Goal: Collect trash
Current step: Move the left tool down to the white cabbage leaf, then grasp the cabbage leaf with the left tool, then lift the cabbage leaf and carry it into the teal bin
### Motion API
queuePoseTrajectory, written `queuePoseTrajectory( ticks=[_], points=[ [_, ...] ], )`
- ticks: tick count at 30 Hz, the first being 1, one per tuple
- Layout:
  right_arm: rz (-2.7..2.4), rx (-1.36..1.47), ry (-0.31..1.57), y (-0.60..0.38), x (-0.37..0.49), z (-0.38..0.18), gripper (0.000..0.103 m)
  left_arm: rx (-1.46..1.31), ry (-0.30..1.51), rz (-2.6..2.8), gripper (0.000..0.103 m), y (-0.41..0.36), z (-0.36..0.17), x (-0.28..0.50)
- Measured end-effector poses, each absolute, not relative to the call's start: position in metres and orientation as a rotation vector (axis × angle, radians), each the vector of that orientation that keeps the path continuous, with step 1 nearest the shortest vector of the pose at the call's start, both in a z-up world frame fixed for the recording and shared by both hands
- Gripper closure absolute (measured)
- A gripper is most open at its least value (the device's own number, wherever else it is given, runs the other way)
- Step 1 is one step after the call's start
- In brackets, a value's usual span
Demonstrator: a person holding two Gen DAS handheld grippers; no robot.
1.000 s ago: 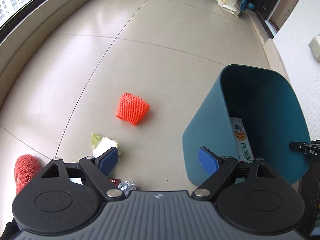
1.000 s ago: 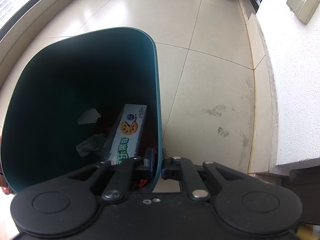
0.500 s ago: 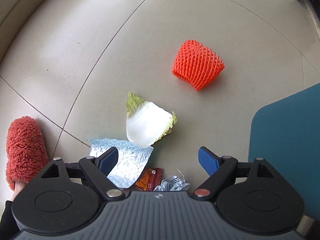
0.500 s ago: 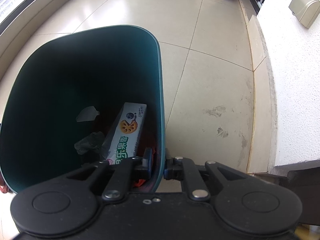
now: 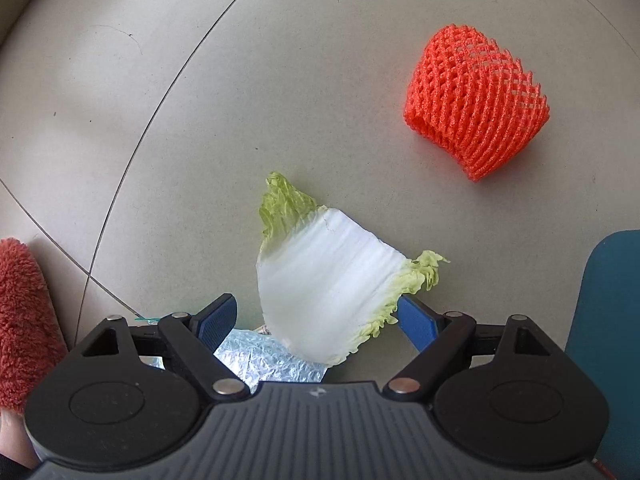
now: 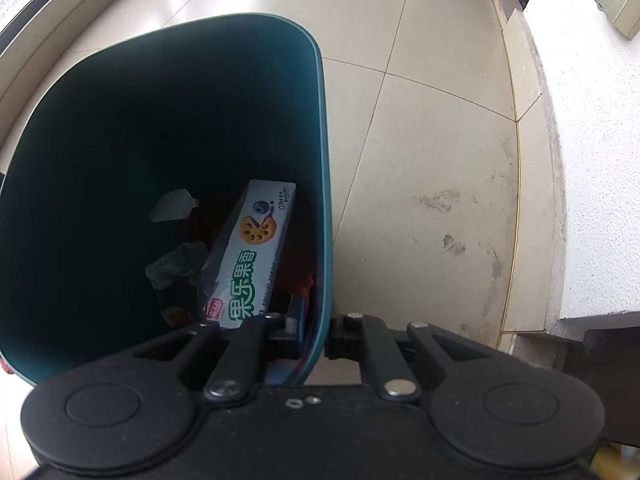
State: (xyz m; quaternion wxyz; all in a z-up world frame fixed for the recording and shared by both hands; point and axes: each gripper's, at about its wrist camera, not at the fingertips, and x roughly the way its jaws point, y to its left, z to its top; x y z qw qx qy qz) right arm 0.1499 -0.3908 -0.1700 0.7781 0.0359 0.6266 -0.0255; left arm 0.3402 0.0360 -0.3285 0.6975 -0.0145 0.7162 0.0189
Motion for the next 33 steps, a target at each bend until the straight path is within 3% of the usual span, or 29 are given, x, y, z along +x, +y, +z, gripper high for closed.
queuePoseTrajectory(
  ticks=[7, 13, 16, 19, 22, 27, 33],
  points=[
    [-0.061, 0.092, 1.365, -0.391, 0.151, -0.173, 0.094, -0.101, 1.613, 0.037, 0.015, 0.047, -0.348, 0.349],
    [-0.064, 0.090, 1.367, -0.392, 0.151, -0.175, 0.094, -0.099, 1.585, 0.056, 0.023, 0.051, -0.346, 0.345],
    [-0.062, 0.090, 1.365, -0.392, 0.150, -0.174, 0.094, -0.098, 1.555, 0.069, 0.039, 0.053, -0.335, 0.344],
    [-0.062, 0.094, 1.363, -0.393, 0.150, -0.173, 0.094, -0.101, 1.571, 0.096, 0.079, 0.058, -0.333, 0.343],
    [-0.063, 0.094, 1.361, -0.393, 0.149, -0.172, 0.094, -0.109, 1.569, 0.109, 0.079, 0.063, -0.330, 0.341],
    [-0.063, 0.088, 1.359, -0.392, 0.149, -0.172, 0.094, -0.142, 1.529, 0.116, 0.091, 0.057, -0.314, 0.339],
    [-0.065, 0.096, 1.358, -0.393, 0.149, -0.172, 0.095, -0.101, 1.479, 0.121, 0.097, 0.050, -0.281, 0.334]
  ],
)
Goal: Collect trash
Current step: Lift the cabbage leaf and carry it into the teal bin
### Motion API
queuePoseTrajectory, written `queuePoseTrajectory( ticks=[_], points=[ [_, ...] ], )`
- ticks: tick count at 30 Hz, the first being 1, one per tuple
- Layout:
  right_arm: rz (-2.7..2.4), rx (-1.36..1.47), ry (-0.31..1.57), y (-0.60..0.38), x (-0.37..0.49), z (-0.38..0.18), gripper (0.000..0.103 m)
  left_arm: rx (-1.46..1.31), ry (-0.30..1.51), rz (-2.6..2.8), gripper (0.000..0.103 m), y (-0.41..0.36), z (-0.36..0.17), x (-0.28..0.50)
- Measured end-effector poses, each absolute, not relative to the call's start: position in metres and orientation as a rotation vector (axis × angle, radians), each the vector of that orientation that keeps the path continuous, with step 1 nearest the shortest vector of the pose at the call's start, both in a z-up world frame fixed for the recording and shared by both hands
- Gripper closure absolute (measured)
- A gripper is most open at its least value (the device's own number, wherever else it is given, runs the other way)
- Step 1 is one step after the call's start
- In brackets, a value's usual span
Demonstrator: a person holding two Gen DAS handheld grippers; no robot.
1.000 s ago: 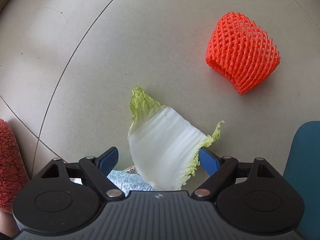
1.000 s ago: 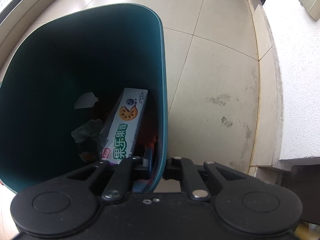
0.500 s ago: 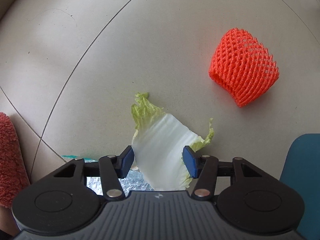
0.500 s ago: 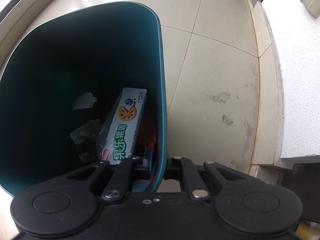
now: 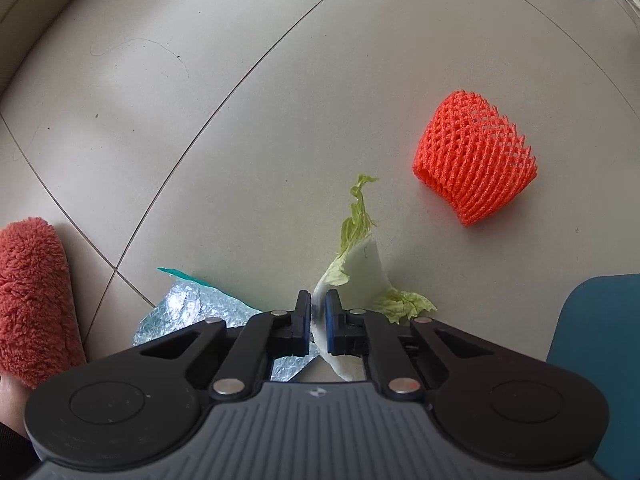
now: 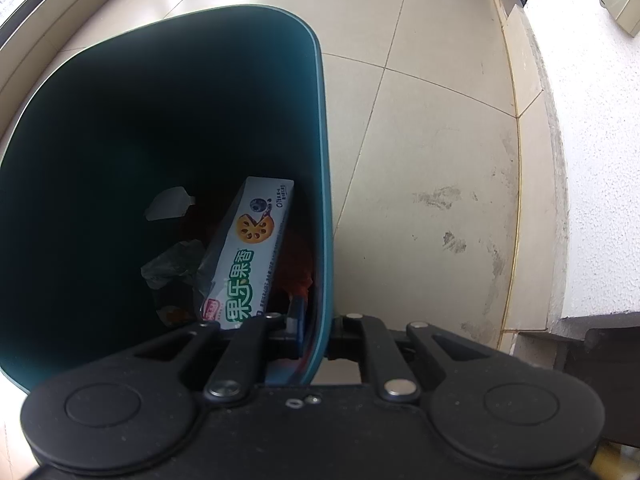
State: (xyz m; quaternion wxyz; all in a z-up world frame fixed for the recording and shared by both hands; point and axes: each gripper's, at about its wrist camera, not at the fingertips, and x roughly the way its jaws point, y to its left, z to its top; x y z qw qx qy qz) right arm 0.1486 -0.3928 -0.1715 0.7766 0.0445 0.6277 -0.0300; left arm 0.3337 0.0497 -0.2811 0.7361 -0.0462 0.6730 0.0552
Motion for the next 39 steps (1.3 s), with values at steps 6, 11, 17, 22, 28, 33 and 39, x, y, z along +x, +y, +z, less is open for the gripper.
queuePoseTrajectory(
  ticks=[6, 11, 17, 22, 28, 33, 39],
  points=[
    [-0.071, 0.090, 1.351, -0.393, 0.148, -0.171, 0.097, -0.045, 1.417, 0.102, 0.097, 0.027, -0.244, 0.323],
    [-0.076, 0.075, 1.344, -0.391, 0.147, -0.171, 0.097, -0.025, 1.354, 0.072, 0.097, 0.014, -0.191, 0.313],
    [-0.079, 0.067, 1.337, -0.391, 0.147, -0.171, 0.097, -0.016, 1.268, 0.000, 0.097, -0.008, -0.113, 0.291],
    [-0.080, 0.067, 1.323, -0.392, 0.146, -0.168, 0.097, -0.010, 1.192, -0.084, 0.097, -0.036, -0.052, 0.273],
    [-0.079, 0.072, 1.310, -0.393, 0.144, -0.163, 0.097, -0.019, 1.123, -0.230, 0.097, -0.084, 0.006, 0.254],
    [-0.078, 0.094, 1.301, -0.396, 0.144, -0.158, 0.098, 0.015, 1.084, -0.371, 0.097, -0.135, 0.030, 0.242],
    [-0.069, 0.101, 1.287, -0.400, 0.143, -0.153, 0.098, 0.129, 1.127, -0.443, 0.097, -0.200, -0.007, 0.236]
  ],
)
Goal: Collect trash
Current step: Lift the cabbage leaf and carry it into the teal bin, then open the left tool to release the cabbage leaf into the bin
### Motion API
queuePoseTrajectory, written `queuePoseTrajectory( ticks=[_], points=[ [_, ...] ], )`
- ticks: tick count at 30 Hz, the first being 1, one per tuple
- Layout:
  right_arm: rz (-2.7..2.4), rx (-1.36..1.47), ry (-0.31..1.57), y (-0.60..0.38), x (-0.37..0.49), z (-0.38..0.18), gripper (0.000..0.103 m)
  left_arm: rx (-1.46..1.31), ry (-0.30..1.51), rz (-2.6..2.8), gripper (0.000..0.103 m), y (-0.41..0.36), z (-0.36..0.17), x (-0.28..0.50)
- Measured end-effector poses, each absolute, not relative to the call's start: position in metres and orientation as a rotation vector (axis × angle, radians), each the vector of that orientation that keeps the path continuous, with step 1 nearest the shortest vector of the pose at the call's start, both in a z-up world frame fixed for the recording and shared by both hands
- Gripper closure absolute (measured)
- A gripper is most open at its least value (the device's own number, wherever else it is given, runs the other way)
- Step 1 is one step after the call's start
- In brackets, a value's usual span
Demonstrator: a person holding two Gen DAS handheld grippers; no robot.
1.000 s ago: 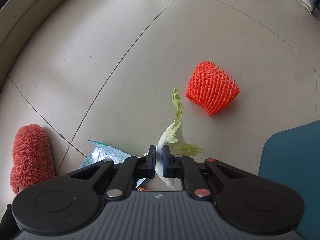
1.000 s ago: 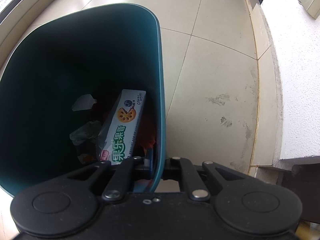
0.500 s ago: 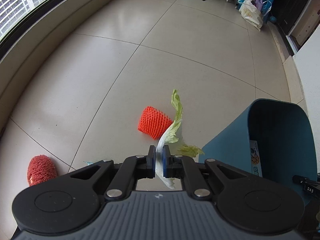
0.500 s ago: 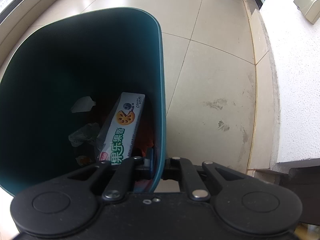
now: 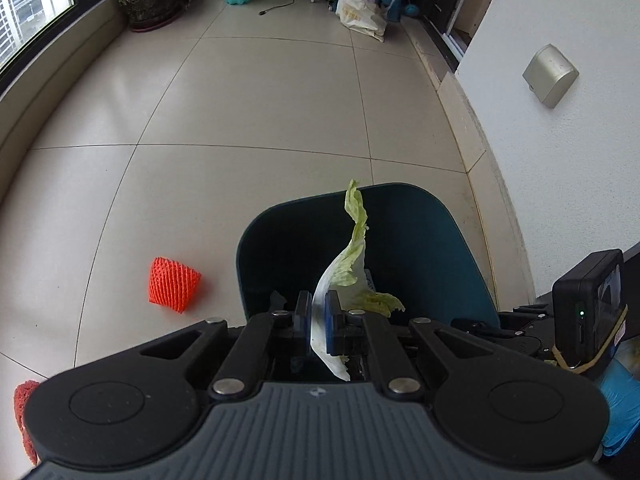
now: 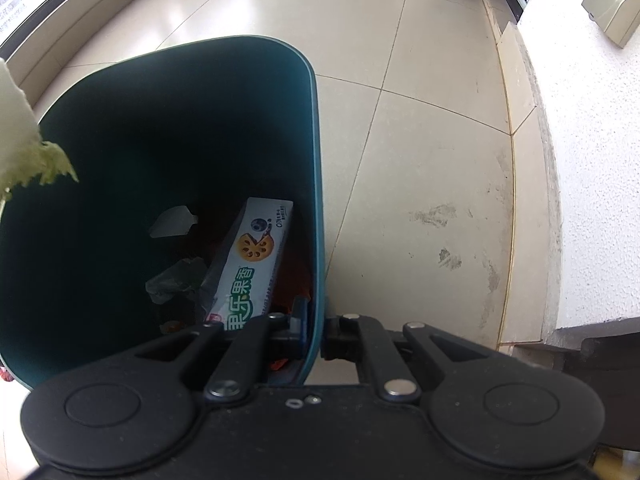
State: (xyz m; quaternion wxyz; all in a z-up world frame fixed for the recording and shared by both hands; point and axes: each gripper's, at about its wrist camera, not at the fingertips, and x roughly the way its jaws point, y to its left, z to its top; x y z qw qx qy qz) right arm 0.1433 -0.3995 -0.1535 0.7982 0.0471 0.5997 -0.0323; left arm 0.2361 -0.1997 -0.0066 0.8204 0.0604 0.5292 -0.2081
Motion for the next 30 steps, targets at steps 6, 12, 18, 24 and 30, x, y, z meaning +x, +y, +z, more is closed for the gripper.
queuePoseTrajectory(
  ticks=[6, 12, 18, 24, 30],
  points=[
    [-0.062, 0.096, 1.283, -0.400, 0.142, -0.153, 0.098, 0.240, 1.200, -0.429, 0.097, -0.243, -0.067, 0.239],
    [-0.056, 0.096, 1.281, -0.400, 0.141, -0.153, 0.098, 0.351, 1.245, -0.417, 0.097, -0.270, -0.109, 0.242],
    [-0.052, 0.099, 1.281, -0.401, 0.141, -0.152, 0.097, 0.335, 1.273, -0.439, 0.096, -0.269, -0.119, 0.238],
    [-0.051, 0.099, 1.280, -0.401, 0.141, -0.151, 0.097, 0.270, 1.251, -0.479, 0.082, -0.251, -0.100, 0.229],
    [-0.053, 0.100, 1.283, -0.403, 0.142, -0.151, 0.097, 0.225, 1.149, -0.489, 0.037, -0.226, -0.064, 0.218]
  ],
)
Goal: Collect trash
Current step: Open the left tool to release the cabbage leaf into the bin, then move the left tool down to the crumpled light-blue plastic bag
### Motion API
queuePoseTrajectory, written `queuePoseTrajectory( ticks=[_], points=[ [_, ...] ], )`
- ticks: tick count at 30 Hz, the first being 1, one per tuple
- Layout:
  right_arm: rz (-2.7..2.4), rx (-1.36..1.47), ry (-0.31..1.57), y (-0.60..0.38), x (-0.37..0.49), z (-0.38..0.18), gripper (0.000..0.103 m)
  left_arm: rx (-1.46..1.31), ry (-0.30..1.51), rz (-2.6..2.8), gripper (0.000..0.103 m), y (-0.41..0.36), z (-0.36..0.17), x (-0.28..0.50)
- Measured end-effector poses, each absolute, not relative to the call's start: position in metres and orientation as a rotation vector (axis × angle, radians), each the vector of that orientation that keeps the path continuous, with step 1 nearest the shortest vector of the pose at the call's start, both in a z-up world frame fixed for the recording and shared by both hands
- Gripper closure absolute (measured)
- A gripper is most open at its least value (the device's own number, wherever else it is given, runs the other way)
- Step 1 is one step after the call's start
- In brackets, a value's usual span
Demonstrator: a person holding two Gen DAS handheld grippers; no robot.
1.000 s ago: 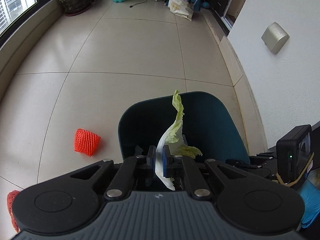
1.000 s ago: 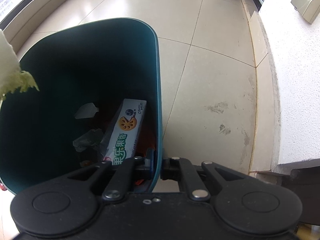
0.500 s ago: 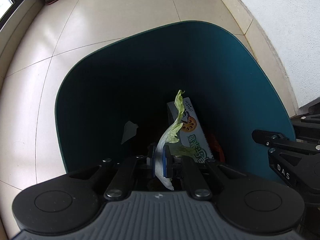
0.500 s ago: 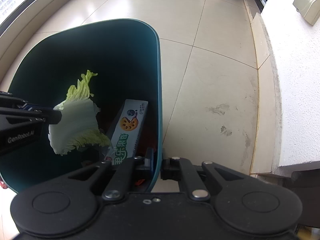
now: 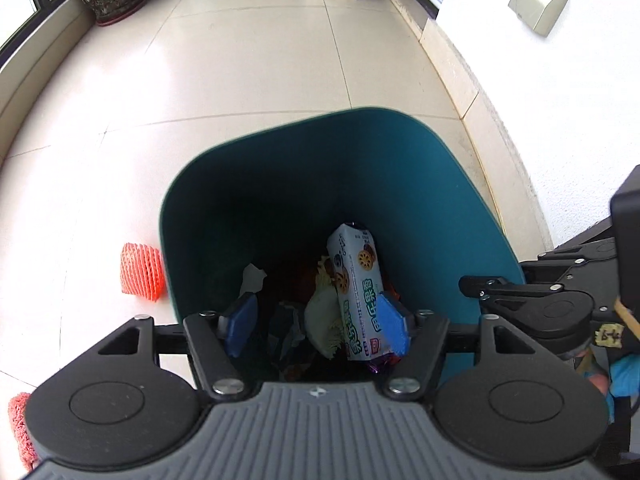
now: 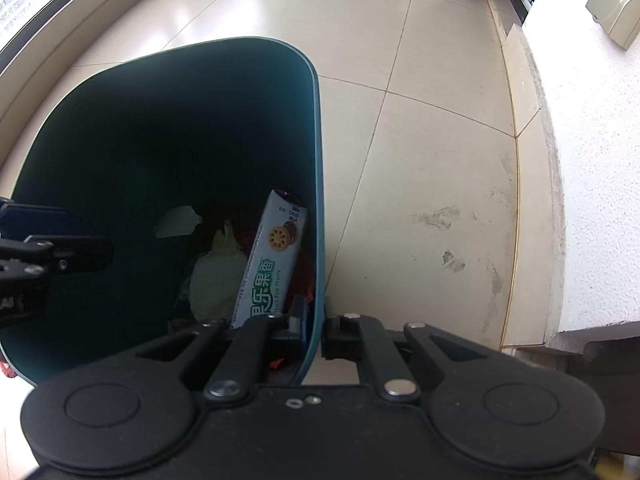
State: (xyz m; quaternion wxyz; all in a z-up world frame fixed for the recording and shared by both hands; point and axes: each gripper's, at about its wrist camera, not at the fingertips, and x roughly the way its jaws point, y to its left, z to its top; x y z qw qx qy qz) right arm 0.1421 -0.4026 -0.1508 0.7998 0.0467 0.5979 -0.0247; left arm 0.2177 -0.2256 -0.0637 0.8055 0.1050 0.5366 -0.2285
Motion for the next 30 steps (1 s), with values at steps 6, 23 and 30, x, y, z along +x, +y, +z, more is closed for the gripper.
queuePoseTrajectory(
  ticks=[6, 23, 30],
  points=[
    [-0.055, 0.099, 1.282, -0.402, 0.143, -0.150, 0.097, 0.193, 1.108, -0.479, 0.033, -0.194, -0.035, 0.207],
    [-0.073, 0.079, 1.286, -0.394, 0.143, -0.151, 0.097, 0.025, 1.154, -0.239, 0.020, -0.051, -0.042, 0.181],
    [-0.077, 0.077, 1.289, -0.391, 0.143, -0.157, 0.097, -0.133, 1.368, -0.125, 0.020, -0.012, -0.135, 0.191]
  ],
)
